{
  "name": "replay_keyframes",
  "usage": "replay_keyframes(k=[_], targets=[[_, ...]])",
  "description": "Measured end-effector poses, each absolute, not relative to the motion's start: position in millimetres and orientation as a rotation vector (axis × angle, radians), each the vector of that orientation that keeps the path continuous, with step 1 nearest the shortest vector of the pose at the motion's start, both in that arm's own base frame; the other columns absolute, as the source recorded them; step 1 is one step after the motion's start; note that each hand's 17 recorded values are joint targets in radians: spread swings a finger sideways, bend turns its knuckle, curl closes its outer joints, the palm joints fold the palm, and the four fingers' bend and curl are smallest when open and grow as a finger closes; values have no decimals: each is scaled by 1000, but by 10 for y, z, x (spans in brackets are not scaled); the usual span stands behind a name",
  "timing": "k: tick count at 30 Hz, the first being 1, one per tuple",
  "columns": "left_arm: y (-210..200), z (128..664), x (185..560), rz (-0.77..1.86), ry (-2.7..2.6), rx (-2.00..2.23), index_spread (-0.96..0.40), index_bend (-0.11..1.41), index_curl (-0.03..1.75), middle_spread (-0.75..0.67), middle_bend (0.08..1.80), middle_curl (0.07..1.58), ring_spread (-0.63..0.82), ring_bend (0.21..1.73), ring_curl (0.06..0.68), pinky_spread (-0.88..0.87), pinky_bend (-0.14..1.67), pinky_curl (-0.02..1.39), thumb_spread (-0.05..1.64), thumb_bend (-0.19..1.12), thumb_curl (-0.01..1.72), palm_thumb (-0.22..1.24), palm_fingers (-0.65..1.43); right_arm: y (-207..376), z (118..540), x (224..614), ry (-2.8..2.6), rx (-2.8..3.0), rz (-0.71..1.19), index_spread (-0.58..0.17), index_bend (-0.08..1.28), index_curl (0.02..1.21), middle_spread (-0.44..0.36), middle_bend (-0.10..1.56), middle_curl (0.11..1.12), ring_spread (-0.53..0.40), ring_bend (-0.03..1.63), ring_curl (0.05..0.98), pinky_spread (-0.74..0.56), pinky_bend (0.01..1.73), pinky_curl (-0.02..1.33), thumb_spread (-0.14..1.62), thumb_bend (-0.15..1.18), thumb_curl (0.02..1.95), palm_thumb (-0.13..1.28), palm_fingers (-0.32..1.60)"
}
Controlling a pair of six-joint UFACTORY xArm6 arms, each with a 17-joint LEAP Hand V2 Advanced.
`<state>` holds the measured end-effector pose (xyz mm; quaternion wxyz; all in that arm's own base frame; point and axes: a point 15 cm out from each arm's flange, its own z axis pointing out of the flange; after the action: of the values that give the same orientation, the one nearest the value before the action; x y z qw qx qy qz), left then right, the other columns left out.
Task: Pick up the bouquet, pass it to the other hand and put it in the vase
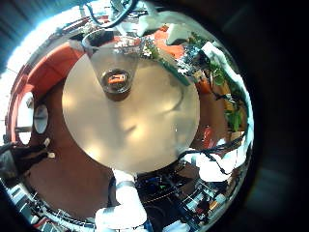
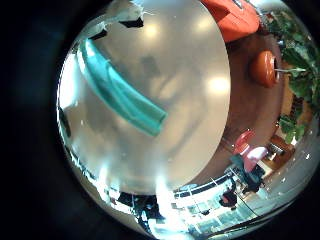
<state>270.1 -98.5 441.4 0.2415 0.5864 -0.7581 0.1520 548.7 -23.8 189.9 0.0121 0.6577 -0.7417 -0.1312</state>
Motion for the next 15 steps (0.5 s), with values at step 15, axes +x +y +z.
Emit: replay_keyframes(k=[15], targets=[[-973,4393,2701,412,-2068,1600,185,185,378,424,194,334,580,459,203,537,183,261,1071,-24,331,401,131,-256,1676,5456,-2311,1976,-415,-231,381,479,-79,775,542,-136,1058,454,20,632,347,1038,-24,513,620,429]])
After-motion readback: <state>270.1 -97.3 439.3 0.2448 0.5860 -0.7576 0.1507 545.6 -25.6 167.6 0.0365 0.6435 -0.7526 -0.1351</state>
